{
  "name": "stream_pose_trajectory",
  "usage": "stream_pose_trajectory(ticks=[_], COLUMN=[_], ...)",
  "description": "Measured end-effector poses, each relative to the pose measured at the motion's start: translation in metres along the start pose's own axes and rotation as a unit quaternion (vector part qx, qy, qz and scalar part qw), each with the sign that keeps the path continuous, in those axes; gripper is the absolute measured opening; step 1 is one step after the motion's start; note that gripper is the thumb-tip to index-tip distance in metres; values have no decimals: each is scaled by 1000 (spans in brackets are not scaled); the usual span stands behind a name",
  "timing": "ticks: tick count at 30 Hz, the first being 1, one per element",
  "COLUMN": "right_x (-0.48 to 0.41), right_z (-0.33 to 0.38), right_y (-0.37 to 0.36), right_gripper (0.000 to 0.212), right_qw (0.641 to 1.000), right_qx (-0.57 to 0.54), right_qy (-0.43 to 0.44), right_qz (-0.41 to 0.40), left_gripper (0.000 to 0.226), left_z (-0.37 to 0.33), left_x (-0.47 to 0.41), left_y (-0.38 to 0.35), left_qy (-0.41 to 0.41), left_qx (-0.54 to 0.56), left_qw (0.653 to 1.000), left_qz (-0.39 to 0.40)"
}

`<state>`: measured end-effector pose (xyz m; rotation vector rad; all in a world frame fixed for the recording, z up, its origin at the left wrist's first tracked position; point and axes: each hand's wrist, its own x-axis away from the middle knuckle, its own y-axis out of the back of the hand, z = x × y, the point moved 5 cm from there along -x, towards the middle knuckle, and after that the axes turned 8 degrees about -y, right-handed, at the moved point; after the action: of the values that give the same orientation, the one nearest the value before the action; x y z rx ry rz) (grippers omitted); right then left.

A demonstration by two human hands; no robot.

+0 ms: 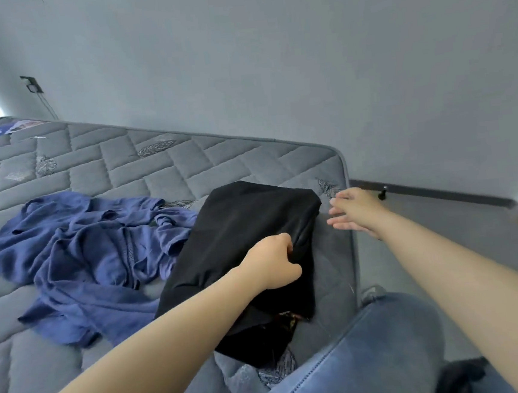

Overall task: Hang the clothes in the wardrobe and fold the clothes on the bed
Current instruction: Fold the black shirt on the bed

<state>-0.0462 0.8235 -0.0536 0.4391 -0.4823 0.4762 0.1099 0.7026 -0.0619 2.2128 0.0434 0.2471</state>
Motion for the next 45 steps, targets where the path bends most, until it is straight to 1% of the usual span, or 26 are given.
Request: stream_pose_trajectory(ticks=[2,4,7,10,12,15,17,19,22,24,26,28,30,31,32,33,34,36,38,41,43,44,45], right_x=[4,6,5,1,-1,-3,-1,3,9,14,16,15,18,22,26,30,33,37,37,35,31,28,25], right_z=[-21,-37,-47,-46,-47,-56,-63,-68,-72,-75,-81,-89,-97,-100,-101,-101,-101,-101,-98,-95,-94,-95,-95], right_y=[5,4,-5,-23,-39,-64,-72,-76,-70,-62,-59,-61,-70,-75,-79,-81,-83,-83,-79,-78,-80,-82,-83], right_gripper=[35,32,31,28,27,36,43,37,17,14,11,11,12,19,29,39,44,39,33,35,31,33,41], right_qw=[1000,999,997,997,996,996,995,993,992,988,995,998,998,997,997,998,997,992,988,983,982,984,989], right_qx=[5,26,46,53,47,50,88,116,113,108,36,-21,-35,-38,-28,6,50,110,150,182,181,165,132], right_qy=[-27,-46,-53,-49,-57,-66,-49,-20,48,82,58,10,-41,-62,-69,-63,-56,-47,-28,-15,-13,-22,-41], right_qz=[1,10,21,30,43,45,22,8,-37,-74,-72,-59,-34,-20,-9,3,19,33,10,-30,-56,-59,-50], left_gripper=[27,26,15,9,10,28,38,40,43,51,60,70,80,86,92,97,100,103,100,94,94,96,99], left_z=[7,16,32,53,68,86,96,103,111,115,121,126,130,132,133,135,136,140,143,148,154,159,166], left_x=[-2,-3,-3,0,4,11,14,13,10,7,4,1,-1,-2,-2,-3,-3,-3,-5,-8,-8,-7,-5], left_y=[-20,-19,12,36,38,29,25,25,27,28,24,18,12,10,7,5,4,4,9,18,20,21,22], left_qy=[19,39,50,78,98,116,128,128,115,115,118,119,121,122,121,120,117,116,119,128,145,159,177], left_qx=[48,84,54,30,20,-11,-13,-4,-7,-18,-36,-42,-39,-39,-41,-43,-44,-45,-65,-122,-129,-116,-88], left_qw=[999,995,990,984,983,984,983,984,986,986,987,988,989,989,989,990,990,990,988,981,977,977,976], left_qz=[9,-20,-117,-156,-153,-135,-131,-126,-122,-116,-99,-86,-79,-74,-68,-64,-63,-65,-73,-79,-83,-86,-91])
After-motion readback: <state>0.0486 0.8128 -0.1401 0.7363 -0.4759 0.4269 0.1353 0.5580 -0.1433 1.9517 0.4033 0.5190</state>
